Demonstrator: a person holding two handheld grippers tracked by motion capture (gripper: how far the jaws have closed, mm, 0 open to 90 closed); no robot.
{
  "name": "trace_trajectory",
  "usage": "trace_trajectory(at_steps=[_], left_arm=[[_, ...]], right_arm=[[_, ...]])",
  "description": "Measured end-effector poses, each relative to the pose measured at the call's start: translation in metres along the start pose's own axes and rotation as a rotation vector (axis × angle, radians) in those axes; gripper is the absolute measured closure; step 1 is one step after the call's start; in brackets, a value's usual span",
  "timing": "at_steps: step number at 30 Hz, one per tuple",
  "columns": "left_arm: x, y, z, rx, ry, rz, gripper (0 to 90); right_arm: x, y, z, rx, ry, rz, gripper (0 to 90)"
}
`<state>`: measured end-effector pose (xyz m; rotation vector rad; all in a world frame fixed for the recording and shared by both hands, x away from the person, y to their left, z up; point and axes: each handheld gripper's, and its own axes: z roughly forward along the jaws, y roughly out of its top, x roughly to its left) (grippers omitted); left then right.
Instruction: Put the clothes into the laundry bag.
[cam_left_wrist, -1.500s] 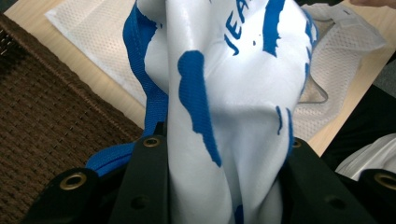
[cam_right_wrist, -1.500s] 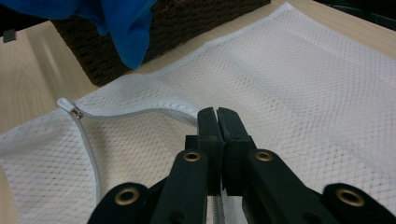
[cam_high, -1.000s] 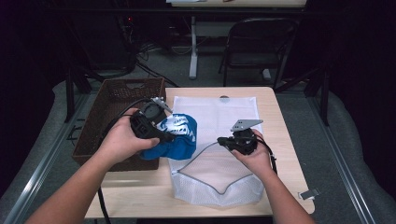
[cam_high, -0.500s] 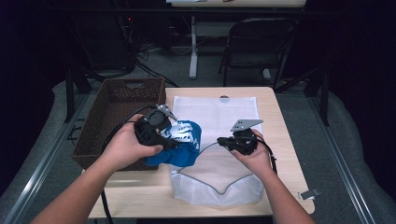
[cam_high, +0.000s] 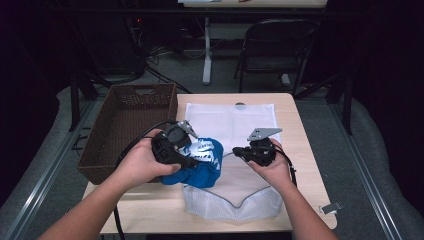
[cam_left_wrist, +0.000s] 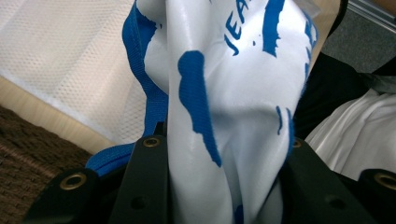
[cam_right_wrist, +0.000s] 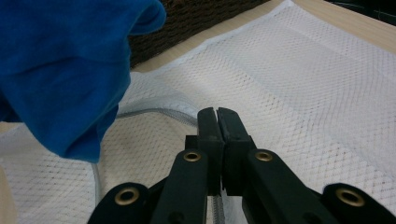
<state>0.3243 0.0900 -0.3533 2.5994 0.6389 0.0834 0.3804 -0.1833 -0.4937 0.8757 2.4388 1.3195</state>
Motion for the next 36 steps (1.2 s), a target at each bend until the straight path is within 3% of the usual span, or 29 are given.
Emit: trace_trajectory(at_steps=[36], left_arm=[[-0.013,-0.015,0.054,0.025,-0.064,0.017,69.1]], right_arm=[[0.004,0.001,0.0,0.0,0.004,-0.006,88.7]])
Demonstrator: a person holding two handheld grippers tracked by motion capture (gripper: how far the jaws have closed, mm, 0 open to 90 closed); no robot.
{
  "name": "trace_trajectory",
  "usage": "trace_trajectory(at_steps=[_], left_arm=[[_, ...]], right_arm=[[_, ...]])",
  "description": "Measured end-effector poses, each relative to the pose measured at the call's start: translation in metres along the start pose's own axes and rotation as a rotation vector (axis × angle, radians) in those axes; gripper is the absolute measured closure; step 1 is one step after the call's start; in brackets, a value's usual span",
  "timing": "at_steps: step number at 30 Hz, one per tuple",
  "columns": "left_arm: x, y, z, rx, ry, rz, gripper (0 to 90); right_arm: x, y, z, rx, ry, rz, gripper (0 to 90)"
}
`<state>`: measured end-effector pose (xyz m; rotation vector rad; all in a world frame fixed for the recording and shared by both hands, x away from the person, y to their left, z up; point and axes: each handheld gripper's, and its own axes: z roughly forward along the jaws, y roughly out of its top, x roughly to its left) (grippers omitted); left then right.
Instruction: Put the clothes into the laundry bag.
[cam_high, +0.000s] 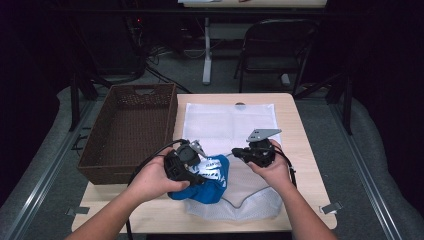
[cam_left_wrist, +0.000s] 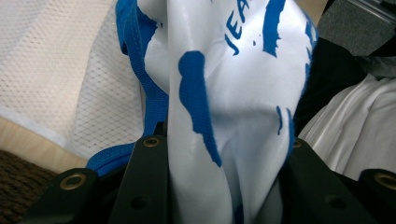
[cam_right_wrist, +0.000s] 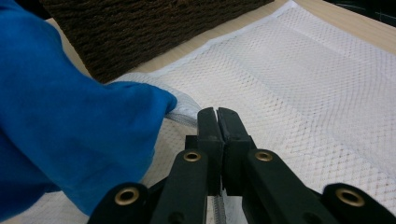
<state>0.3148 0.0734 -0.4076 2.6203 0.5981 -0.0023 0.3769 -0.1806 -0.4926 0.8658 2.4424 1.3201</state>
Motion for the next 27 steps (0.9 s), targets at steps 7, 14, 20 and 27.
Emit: trace_trajectory(at_steps=[7,14,20,27], left_arm=[[-0.003,0.002,0.009,-0.001,-0.02,0.005,69.1],[-0.007,0.003,0.019,0.016,-0.039,0.021,69.1],[-0.007,0.005,0.03,0.015,-0.06,0.023,69.1],[-0.009,0.008,0.04,0.016,-0.076,0.027,69.1]], right_arm=[[0.001,0.0,0.0,0.003,-0.002,0.001,88.8],[0.0,-0.001,0.0,0.001,-0.001,-0.001,88.8],[0.002,-0.001,0.0,-0.001,0.0,0.0,88.8],[0.003,0.0,0.0,-0.004,0.004,-0.005,88.8]])
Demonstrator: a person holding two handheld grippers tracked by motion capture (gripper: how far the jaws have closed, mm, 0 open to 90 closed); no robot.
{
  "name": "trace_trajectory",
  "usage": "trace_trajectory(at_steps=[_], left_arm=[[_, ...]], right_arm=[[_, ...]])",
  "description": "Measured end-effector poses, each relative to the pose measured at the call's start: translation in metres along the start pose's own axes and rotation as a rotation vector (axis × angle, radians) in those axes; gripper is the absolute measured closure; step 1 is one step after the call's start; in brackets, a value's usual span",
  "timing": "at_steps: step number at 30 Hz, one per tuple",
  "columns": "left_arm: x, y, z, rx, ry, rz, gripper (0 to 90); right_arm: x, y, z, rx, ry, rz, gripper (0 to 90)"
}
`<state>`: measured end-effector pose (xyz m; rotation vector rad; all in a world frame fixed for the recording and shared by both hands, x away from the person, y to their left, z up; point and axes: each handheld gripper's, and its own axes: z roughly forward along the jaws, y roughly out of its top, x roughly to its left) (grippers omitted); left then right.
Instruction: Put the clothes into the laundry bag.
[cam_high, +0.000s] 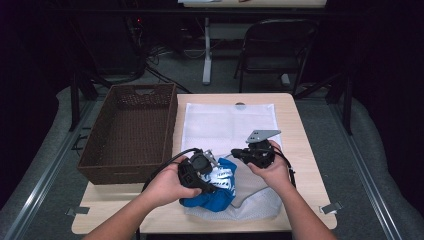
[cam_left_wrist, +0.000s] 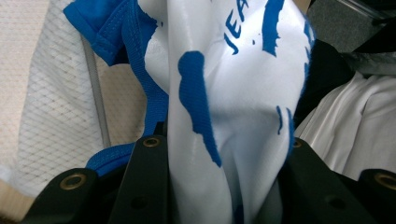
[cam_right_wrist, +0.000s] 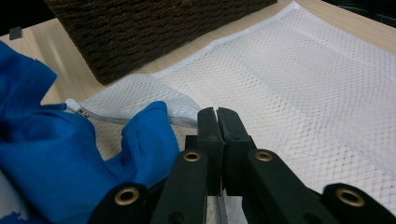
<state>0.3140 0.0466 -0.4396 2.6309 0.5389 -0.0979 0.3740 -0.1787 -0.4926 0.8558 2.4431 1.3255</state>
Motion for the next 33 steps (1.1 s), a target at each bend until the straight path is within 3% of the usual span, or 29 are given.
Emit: trace_trajectory(at_steps=[21,33], left_arm=[[0.0,0.007,0.023,-0.004,-0.004,0.009,69.0],[0.006,0.01,0.036,-0.005,0.008,-0.009,69.0]], right_arm=[[0.004,0.001,-0.003,-0.012,0.011,-0.007,88.8],[0.005,0.002,-0.005,-0.017,0.013,-0.011,88.8]])
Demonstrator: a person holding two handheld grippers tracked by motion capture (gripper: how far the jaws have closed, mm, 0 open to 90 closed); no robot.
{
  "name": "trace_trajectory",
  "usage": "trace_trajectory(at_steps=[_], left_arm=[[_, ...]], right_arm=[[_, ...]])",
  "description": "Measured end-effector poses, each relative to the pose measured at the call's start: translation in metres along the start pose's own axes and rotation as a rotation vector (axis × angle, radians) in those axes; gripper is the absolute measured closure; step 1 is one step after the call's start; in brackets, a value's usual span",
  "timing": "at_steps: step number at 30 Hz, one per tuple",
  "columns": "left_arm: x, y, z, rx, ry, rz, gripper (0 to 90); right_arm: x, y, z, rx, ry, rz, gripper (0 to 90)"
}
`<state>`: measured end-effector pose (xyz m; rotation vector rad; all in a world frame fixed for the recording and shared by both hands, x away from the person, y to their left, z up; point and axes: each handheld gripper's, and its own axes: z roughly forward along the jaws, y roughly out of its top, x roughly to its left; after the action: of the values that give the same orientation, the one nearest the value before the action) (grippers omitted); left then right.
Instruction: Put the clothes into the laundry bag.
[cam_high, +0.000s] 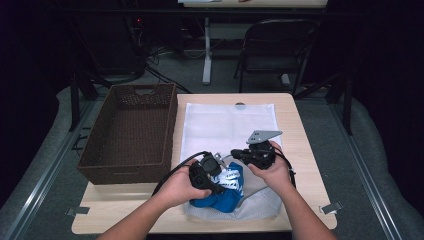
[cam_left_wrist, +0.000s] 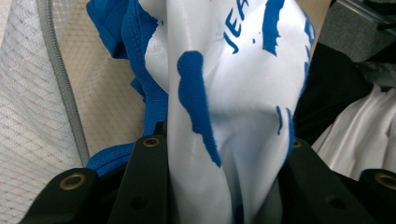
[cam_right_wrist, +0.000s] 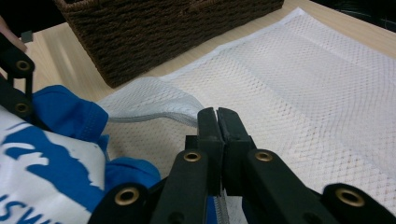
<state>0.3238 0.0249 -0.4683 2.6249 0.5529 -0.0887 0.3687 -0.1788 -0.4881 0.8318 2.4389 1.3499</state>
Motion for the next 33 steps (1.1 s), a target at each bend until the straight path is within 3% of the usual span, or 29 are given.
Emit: trace_trajectory(at_steps=[13,33], left_arm=[[0.008,0.0,0.015,-0.012,-0.004,-0.046,68.8],[0.007,0.005,0.03,-0.049,0.051,-0.118,68.4]], right_arm=[[0.002,0.001,-0.002,-0.003,0.002,-0.001,88.8],[0.008,0.004,-0.008,-0.016,0.009,-0.009,88.8]])
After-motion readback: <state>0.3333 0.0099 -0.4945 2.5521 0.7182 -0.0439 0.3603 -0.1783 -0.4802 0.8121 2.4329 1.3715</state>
